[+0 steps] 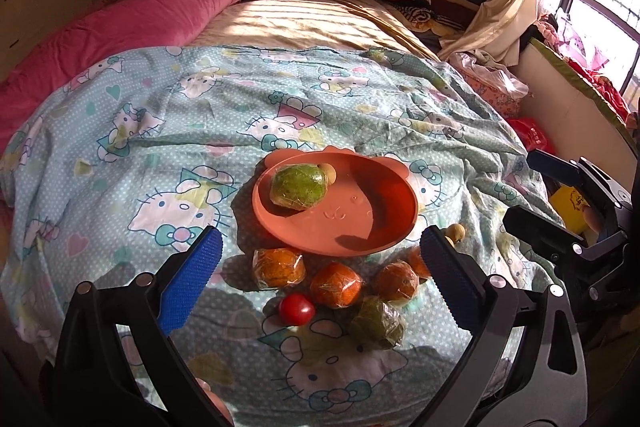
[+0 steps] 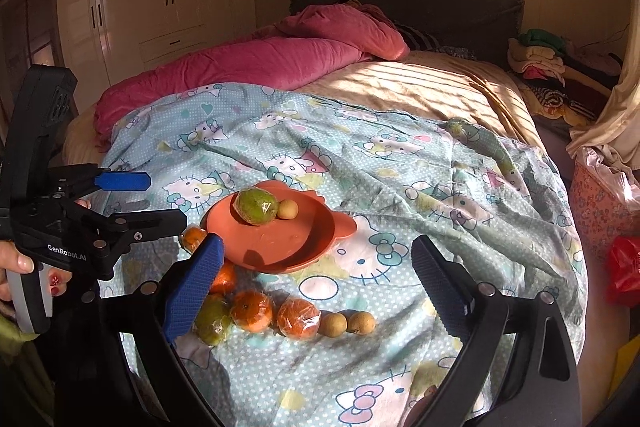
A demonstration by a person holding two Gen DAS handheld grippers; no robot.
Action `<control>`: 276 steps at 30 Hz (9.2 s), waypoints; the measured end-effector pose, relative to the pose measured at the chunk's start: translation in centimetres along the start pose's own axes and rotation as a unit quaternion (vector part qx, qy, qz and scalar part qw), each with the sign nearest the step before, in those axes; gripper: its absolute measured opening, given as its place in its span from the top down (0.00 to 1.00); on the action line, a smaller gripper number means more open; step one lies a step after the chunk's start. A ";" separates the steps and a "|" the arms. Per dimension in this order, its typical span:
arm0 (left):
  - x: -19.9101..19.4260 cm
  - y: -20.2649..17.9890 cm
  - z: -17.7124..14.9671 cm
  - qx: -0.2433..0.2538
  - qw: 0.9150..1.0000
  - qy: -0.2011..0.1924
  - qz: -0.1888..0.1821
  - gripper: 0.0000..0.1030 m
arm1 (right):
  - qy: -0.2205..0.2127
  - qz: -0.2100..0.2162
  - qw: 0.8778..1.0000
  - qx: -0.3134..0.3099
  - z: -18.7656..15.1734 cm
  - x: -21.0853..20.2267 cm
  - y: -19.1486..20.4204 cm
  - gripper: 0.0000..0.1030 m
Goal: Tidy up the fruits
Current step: 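Withdraw both open tools from the plate back toward the remaining fruits, then grasp a second bagged green fruit with the left tool while the right tool grasps a bagged orange, then carry the bagged green fruit and the bagged orange over the orange plate with both tools, then lower the bagged orange onto the plate and open the right tool, then lower the bagged green fruit onto the plate and open the left tool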
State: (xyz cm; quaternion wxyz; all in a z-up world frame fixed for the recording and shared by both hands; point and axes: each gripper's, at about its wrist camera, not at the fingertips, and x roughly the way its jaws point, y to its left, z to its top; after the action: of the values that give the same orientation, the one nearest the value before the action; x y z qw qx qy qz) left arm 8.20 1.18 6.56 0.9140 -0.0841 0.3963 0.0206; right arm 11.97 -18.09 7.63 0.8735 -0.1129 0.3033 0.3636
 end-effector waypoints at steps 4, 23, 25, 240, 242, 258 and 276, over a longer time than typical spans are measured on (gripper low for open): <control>-0.2 0.1 -0.7 -0.002 1.000 0.001 -0.003 0.10 | 0.010 -0.002 1.000 0.008 -1.2 -0.2 0.1 0.08; -0.5 -0.4 -3.3 0.018 0.999 0.020 -0.018 0.10 | 0.053 -0.017 0.998 0.023 -4.1 -0.4 0.9 0.08; -0.5 -0.3 -3.5 0.019 0.999 0.022 -0.018 0.10 | 0.060 -0.019 0.998 0.025 -4.4 -0.3 1.0 0.08; 8.9 2.4 0.2 0.001 0.994 0.081 -0.071 0.59 | 0.130 0.048 0.985 -0.101 -0.9 12.5 1.9 0.65; 8.9 2.4 0.2 0.000 0.994 0.081 -0.071 0.59 | 0.129 0.049 0.985 -0.100 -0.9 12.5 1.9 0.65; 9.1 2.2 0.1 0.001 0.994 0.083 -0.072 0.59 | 0.128 0.051 0.986 -0.097 -0.9 12.4 1.8 0.65; 8.7 2.3 0.6 -0.001 0.994 0.081 -0.069 0.59 | 0.113 0.057 0.988 -0.086 -0.7 11.5 1.9 0.55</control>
State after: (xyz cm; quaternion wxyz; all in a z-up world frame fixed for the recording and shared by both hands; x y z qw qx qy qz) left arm 14.34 3.32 0.26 0.8783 -0.1130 0.4620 -0.0490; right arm 16.65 -10.50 0.07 0.7985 -0.2108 0.3738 0.4222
